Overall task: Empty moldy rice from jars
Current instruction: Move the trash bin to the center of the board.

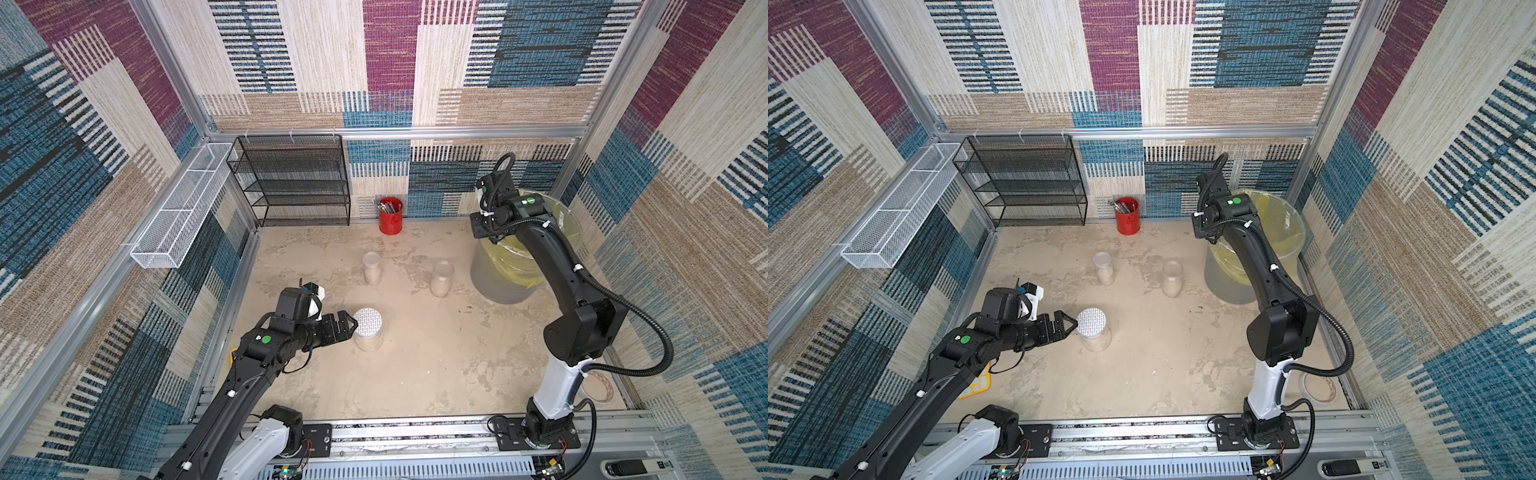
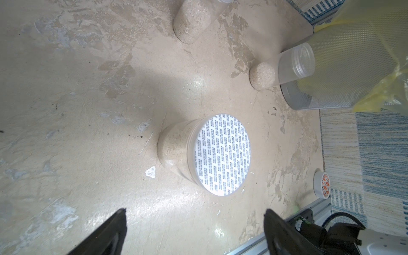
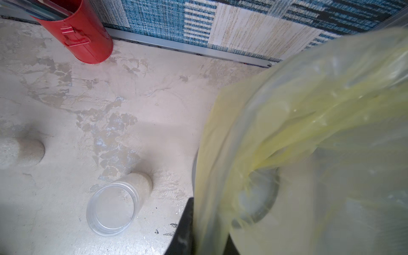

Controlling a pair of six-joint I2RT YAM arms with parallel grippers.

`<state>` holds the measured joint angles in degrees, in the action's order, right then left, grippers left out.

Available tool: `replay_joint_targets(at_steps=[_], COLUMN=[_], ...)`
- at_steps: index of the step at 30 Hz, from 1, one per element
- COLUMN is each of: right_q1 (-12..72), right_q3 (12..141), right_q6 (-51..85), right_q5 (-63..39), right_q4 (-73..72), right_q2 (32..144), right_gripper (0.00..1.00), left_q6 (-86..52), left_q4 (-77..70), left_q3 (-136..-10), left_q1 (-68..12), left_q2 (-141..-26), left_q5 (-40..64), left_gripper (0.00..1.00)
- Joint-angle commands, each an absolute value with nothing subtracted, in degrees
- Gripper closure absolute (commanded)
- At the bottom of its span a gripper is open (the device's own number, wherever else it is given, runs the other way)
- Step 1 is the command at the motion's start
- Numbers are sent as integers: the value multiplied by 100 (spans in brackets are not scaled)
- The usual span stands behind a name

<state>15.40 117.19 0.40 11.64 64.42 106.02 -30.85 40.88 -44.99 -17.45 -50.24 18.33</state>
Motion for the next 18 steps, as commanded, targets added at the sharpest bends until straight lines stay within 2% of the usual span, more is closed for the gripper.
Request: replay_joint_targets(at_steps=[1, 7, 14, 18], right_q1=[1550, 1559, 1651, 1769], right_q3=[11808, 11299, 9876, 9383], right_q6=[199, 548, 798, 828], right_q5=[1002, 859, 665, 127], right_q4=[6634, 6890, 6538, 6345], right_q2=[10453, 9966, 9057, 8649], right_gripper=[89, 97, 97, 96], left_q6=[-3032, -3067, -3111, -3145], left_q4=[3977, 3915, 3864, 3876], left_q3=[-4468, -4447, -4476, -4454], left_q1=[-1740, -1740, -1740, -1740], left_q2=[-5027, -5051, -5072, -4960], left_q5=[1837, 1854, 2012, 2054], left_gripper=[1, 1, 1, 2])
